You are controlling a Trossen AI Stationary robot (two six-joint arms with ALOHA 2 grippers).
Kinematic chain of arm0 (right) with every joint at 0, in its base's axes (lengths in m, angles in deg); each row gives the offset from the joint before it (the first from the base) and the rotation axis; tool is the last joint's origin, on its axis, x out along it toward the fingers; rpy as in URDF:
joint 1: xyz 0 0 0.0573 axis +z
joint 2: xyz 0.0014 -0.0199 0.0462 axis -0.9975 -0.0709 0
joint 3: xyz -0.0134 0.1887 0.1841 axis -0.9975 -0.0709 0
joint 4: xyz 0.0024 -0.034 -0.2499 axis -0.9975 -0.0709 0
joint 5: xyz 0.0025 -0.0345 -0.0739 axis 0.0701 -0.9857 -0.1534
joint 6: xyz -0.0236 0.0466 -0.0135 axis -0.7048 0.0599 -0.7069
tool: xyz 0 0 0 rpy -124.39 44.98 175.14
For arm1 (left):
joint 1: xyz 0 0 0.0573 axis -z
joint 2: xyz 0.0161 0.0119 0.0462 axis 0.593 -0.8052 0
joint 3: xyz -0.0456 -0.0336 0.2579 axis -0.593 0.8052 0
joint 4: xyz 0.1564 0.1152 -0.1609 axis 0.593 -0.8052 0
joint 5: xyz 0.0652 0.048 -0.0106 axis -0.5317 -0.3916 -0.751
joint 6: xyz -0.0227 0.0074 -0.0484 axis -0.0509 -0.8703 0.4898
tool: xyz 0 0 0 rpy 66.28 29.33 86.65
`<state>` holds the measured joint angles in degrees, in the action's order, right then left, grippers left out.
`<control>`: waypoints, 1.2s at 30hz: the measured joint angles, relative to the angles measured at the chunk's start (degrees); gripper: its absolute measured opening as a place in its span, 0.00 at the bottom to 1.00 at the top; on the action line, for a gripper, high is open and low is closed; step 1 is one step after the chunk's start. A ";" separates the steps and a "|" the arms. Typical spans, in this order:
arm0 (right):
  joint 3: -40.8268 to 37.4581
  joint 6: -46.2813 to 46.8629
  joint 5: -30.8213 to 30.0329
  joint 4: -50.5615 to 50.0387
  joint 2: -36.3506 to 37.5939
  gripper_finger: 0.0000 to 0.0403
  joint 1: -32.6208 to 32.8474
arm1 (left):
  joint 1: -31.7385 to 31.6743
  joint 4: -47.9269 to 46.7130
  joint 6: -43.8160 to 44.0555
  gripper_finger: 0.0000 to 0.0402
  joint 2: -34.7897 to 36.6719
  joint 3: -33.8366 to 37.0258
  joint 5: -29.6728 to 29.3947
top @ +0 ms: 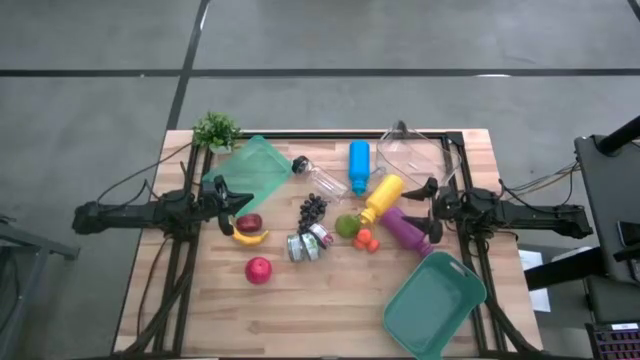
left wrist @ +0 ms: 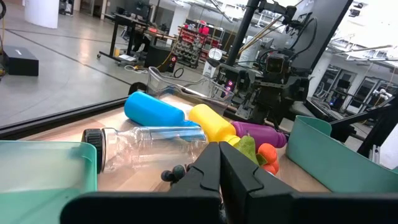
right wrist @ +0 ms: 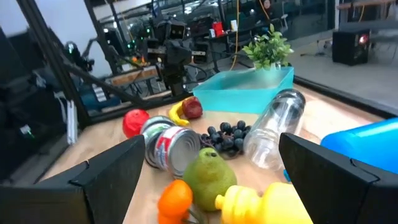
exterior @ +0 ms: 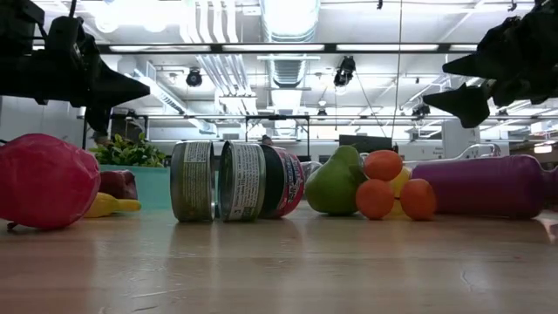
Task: Pick & Place Food Item
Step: Put the transparent water bottle into the transparent bin
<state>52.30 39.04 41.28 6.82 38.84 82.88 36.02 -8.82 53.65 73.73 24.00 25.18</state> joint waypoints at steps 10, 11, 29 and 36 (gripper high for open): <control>0.00 2.35 0.00 9.92 0.00 0.91 0.00 | -0.01 -0.02 0.00 0.00 -0.02 0.01 0.00; 0.00 2.33 0.00 10.83 -0.02 0.91 0.02 | -0.01 -0.02 0.00 0.00 0.00 0.01 0.00; 0.02 1.37 -0.63 15.52 0.00 0.91 0.00 | -0.01 -0.02 0.00 0.00 -0.02 -0.01 0.00; 0.00 2.32 1.46 11.71 -0.51 0.91 0.02 | -0.01 -0.02 0.00 0.00 -0.02 -0.01 -0.02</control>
<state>52.30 41.36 42.74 18.52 38.33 82.91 36.01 -8.84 53.65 73.71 24.00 25.16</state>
